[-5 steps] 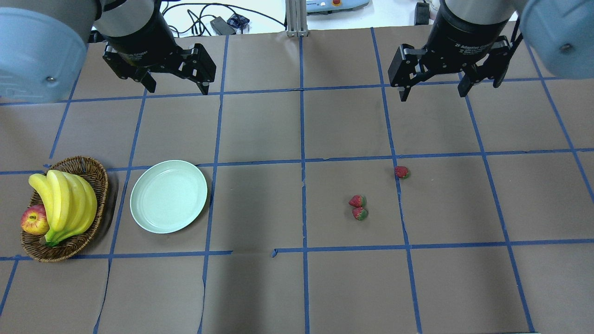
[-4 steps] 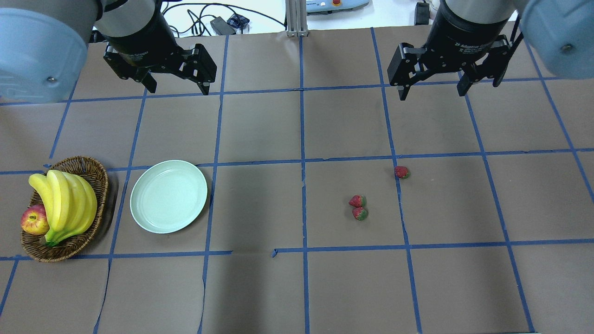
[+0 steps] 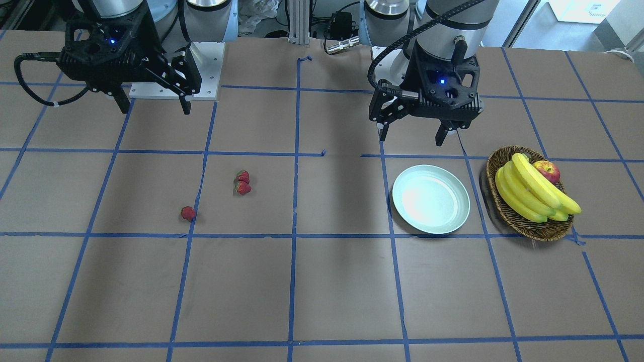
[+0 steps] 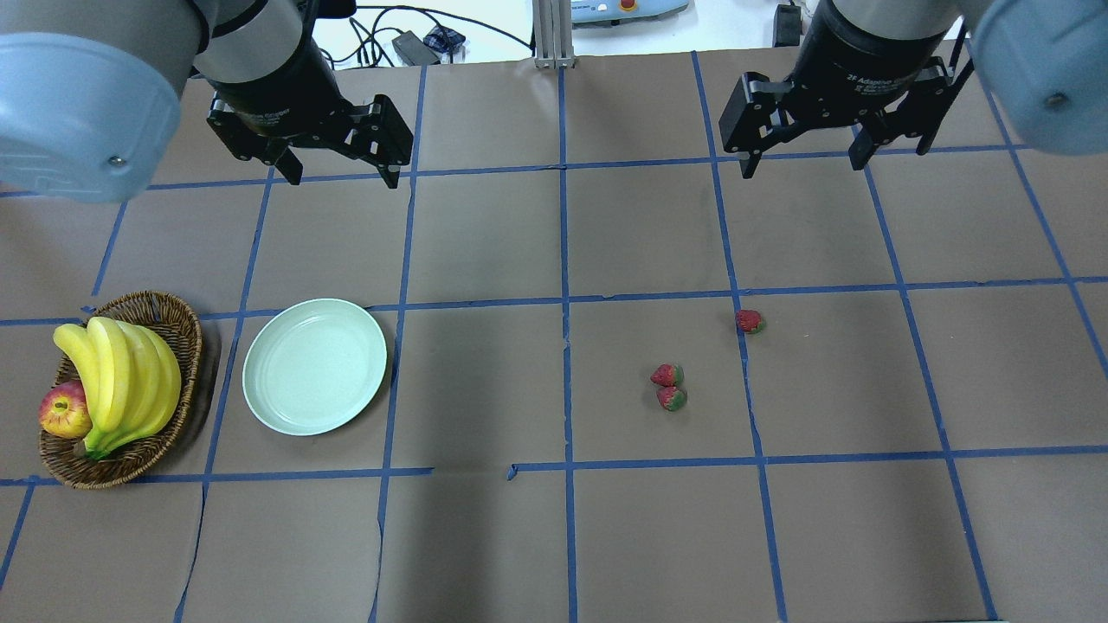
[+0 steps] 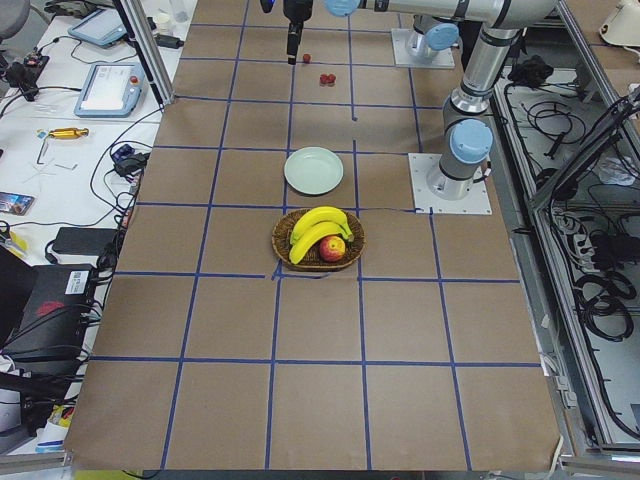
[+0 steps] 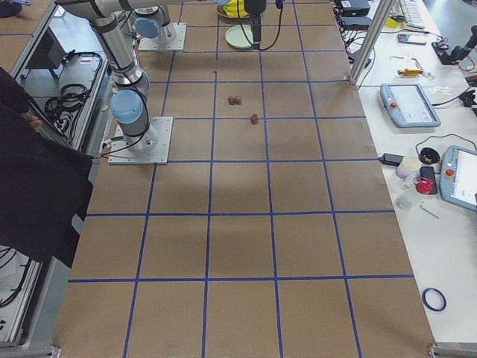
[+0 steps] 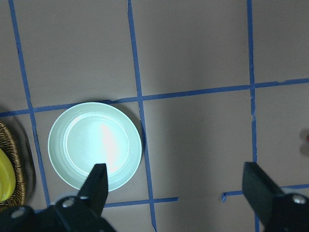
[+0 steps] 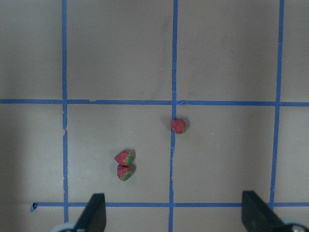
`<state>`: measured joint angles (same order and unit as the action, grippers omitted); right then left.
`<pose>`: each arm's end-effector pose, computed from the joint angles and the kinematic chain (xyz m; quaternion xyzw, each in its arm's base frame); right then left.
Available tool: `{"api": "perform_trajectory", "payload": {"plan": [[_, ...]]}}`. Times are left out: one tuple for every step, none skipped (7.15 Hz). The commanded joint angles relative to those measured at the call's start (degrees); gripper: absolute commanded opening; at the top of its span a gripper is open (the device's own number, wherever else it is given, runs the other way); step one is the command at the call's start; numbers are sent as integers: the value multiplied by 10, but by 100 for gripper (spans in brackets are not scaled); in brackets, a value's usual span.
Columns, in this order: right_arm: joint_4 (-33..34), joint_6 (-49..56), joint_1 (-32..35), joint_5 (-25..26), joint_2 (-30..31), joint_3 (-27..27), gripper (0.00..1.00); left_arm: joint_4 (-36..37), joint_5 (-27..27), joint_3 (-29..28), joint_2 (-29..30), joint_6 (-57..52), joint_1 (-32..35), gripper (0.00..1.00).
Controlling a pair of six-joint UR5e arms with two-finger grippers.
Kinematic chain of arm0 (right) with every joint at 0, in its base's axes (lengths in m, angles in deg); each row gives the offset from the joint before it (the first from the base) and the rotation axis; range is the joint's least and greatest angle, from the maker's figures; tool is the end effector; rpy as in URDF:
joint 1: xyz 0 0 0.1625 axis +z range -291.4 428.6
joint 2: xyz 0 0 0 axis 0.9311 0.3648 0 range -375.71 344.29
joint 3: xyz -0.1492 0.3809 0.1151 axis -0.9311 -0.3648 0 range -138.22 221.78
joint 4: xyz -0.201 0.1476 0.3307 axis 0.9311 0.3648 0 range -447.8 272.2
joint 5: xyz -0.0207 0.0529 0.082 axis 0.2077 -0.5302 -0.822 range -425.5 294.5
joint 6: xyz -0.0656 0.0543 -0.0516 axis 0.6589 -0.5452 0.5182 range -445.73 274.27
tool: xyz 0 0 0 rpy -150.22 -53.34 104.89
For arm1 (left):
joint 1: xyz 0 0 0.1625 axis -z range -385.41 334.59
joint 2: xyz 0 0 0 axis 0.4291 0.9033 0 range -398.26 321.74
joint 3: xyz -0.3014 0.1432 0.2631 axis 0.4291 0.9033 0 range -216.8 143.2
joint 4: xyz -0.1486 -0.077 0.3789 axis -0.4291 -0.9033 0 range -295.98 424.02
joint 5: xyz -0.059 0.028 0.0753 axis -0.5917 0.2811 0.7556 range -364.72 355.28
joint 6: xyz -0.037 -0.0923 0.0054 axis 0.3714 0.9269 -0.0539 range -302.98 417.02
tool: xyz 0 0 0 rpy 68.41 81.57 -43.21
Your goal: Collect all strawberries into plate
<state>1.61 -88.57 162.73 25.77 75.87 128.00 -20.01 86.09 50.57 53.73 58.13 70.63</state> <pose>0.1657 -0.4757 0.5330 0.0108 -0.9990 0.0422 0.0086 -0.1856 -0.5006 0.5042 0.0425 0.9974 -0.0579 0.0035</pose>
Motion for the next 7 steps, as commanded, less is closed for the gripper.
{"api": "perform_trajectory", "payload": {"plan": [[7, -3, 2, 0, 5, 9, 100, 6, -1, 1, -1, 0, 0, 100], [8, -3, 4, -1, 11, 9, 100, 6, -1, 0, -1, 0, 0, 100], [9, -3, 5, -1, 9, 10, 100, 6, -1, 1, -1, -1, 0, 100], [10, -2, 5, 0, 5, 10, 100, 6, 0, 2, 0, -1, 0, 100], [3, 3, 5, 2, 4, 1, 100, 4, 4, 3, -2, -7, -1, 100], [2, 2, 5, 2, 4, 2, 100, 2, 5, 3, -1, -7, -1, 100], [2, -3, 5, 0, 4, 2, 100, 0, 4, 3, -2, -7, 0, 100]]}}
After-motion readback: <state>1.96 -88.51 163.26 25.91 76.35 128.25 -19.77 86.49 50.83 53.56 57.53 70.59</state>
